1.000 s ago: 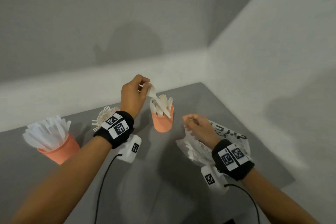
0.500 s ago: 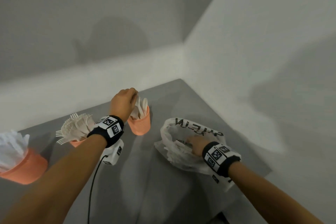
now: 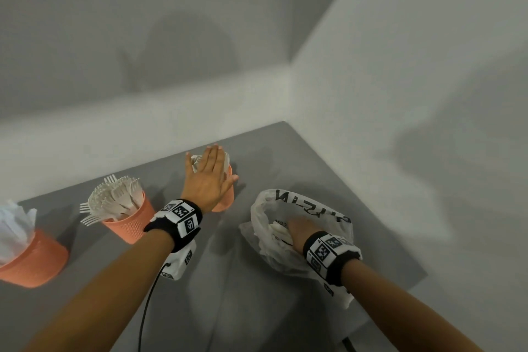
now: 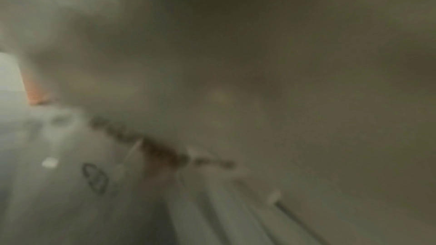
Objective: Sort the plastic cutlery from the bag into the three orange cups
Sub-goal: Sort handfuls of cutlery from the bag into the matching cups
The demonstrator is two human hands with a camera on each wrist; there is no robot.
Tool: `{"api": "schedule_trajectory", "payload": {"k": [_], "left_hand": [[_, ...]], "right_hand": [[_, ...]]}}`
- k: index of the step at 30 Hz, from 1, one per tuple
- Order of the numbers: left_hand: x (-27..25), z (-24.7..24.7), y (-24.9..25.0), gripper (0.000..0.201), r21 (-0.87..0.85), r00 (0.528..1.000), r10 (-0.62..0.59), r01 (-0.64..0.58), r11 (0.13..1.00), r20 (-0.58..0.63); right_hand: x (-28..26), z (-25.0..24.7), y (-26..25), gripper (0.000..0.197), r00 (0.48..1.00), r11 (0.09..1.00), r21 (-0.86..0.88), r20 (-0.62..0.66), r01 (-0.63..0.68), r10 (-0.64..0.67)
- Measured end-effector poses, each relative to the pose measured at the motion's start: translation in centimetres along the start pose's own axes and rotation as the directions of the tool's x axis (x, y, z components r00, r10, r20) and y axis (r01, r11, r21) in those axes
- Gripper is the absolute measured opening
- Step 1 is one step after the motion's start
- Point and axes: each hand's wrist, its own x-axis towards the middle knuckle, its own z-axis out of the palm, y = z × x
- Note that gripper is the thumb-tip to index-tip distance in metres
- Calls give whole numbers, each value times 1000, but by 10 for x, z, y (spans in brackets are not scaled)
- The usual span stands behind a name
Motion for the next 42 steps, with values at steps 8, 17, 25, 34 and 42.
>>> {"api": "schedule_trajectory", "payload": {"k": [8, 17, 25, 34, 42], "left_hand": [[-9, -17, 32, 91, -305, 980, 11, -73, 950, -201], [-58, -21, 94, 24, -663, 998, 51, -53, 746, -22], [-84, 3, 95, 67, -640, 899, -10, 320, 699, 438], [-96, -8, 95, 63, -574, 931, -3, 228, 786, 366], [-98, -14, 94, 51, -418, 920, -91, 259, 871, 381]], "right_hand": [[-4, -2, -3, 33, 1000, 1000, 13, 6, 2, -2], [6, 9, -10, 35, 992, 993, -9, 42, -117, 117], [59, 59, 24, 36, 995, 996, -48, 62, -78, 81], [-20, 20, -17, 44, 997, 994, 80, 10, -71, 70], [-23, 3, -5, 38, 999, 981, 194, 36, -10, 3]]}}
